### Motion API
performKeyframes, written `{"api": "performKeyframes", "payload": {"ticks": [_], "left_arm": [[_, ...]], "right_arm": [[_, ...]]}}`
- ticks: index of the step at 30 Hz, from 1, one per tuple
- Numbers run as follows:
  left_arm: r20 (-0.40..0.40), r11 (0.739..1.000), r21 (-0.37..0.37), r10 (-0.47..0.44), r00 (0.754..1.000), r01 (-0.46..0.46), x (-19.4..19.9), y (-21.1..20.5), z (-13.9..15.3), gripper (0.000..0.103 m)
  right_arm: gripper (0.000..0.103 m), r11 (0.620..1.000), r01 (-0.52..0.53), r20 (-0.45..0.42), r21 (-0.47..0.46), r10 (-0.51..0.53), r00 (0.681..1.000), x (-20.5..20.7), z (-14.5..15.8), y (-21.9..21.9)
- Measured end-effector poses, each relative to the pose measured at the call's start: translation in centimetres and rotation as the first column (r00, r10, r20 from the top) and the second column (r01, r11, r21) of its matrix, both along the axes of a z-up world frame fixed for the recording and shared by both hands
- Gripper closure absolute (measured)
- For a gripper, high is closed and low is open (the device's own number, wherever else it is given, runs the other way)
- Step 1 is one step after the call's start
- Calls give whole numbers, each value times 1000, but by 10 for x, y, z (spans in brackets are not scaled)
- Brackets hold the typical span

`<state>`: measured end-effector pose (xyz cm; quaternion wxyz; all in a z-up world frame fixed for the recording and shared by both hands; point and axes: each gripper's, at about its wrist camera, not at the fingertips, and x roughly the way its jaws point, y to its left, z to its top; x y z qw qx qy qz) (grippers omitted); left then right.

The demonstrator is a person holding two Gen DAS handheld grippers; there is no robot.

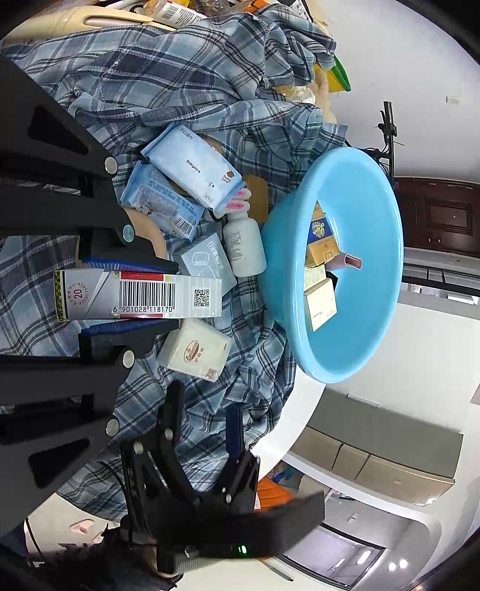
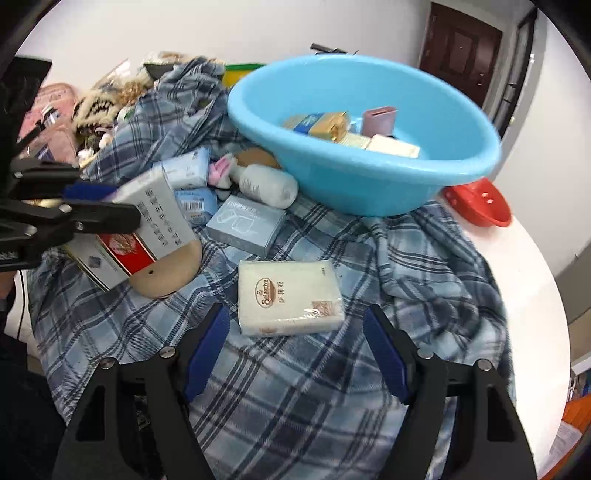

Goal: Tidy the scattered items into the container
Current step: 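Grasp the white wrapped tissue pack on the shirt with the right tool, then carry the tissue pack and cigarette box over the blue basin with both tools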

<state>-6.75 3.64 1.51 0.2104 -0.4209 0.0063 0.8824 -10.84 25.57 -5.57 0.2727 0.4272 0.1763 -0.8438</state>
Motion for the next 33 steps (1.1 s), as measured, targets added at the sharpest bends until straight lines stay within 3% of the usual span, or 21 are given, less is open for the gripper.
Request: {"api": "performKeyframes", "payload": {"ticks": [6, 9, 16, 18, 28, 33], "left_arm": [[12, 1000, 4, -2, 1000, 2, -5, -1, -2, 79], [21, 1000, 14, -9, 1000, 9, -7, -1, -4, 79], [25, 1000, 15, -23, 999, 23, -7, 1, -5, 79], [22, 1000, 14, -23, 999, 22, -7, 1, -4, 79], [3, 1000, -7, 0, 1000, 0, -4, 5, -2, 79], [-25, 998, -38, 57, 998, -58, 1, 6, 1, 79]], "right_arm": [[27, 999, -34, 31, 34, 33, 999, -12, -15, -9], [19, 998, 1, 19, 62, -2, 1000, -19, -20, -11], [19, 998, -17, 54, 68, 13, 998, -26, -31, -13], [32, 998, -3, 71, 56, -1, 997, -25, -32, -10], [32, 990, 137, 9, -45, -137, 991, 6, 7, 24], [31, 952, 289, -31, -101, -294, 955, 27, 24, 40]]}}
